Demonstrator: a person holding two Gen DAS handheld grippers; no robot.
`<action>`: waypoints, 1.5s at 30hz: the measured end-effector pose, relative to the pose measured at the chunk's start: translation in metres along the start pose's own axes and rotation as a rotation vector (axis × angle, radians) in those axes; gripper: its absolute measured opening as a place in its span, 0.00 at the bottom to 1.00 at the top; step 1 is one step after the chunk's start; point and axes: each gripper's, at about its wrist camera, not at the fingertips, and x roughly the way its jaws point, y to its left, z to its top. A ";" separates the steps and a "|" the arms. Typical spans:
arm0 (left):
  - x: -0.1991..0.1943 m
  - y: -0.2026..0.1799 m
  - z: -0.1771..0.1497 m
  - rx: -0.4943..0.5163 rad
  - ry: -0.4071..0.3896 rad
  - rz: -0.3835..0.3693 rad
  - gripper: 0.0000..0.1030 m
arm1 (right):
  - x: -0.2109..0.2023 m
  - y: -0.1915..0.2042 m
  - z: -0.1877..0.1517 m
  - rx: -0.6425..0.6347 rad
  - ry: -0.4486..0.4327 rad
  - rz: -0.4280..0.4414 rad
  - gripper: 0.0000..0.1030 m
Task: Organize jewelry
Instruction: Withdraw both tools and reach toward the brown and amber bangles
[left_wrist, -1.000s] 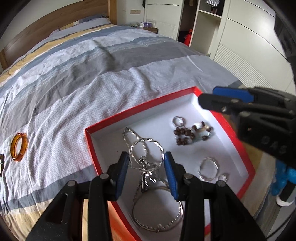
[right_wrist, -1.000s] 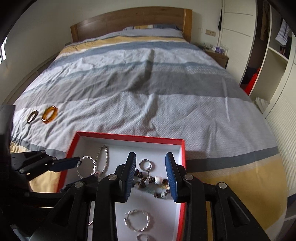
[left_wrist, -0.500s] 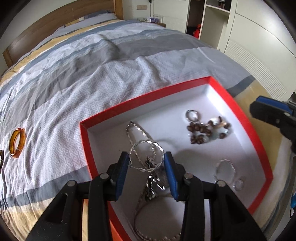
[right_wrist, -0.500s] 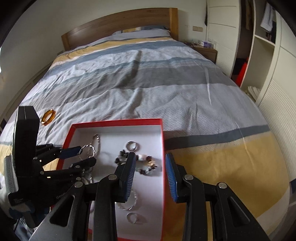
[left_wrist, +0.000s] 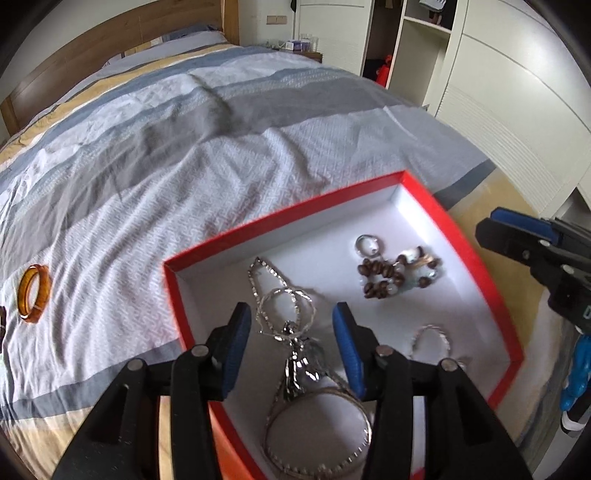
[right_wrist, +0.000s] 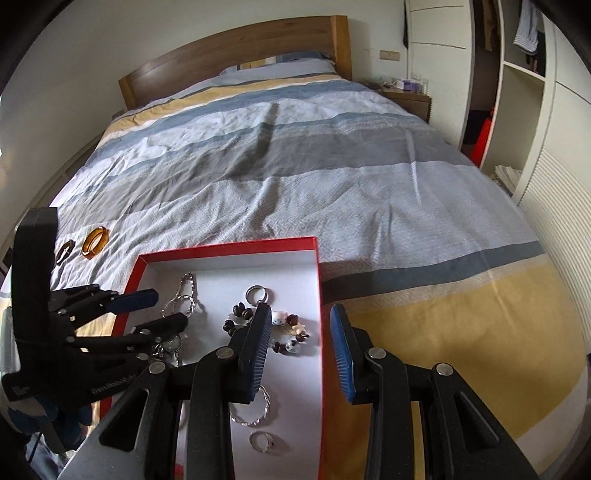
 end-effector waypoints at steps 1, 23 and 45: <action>-0.008 0.000 0.000 0.000 -0.009 -0.001 0.43 | -0.005 -0.002 0.000 0.003 -0.004 -0.004 0.32; -0.225 0.034 -0.089 -0.082 -0.199 0.156 0.44 | -0.169 0.066 -0.046 0.079 -0.187 0.068 0.46; -0.329 0.082 -0.220 -0.310 -0.403 0.329 0.44 | -0.218 0.192 -0.112 -0.059 -0.220 0.095 0.54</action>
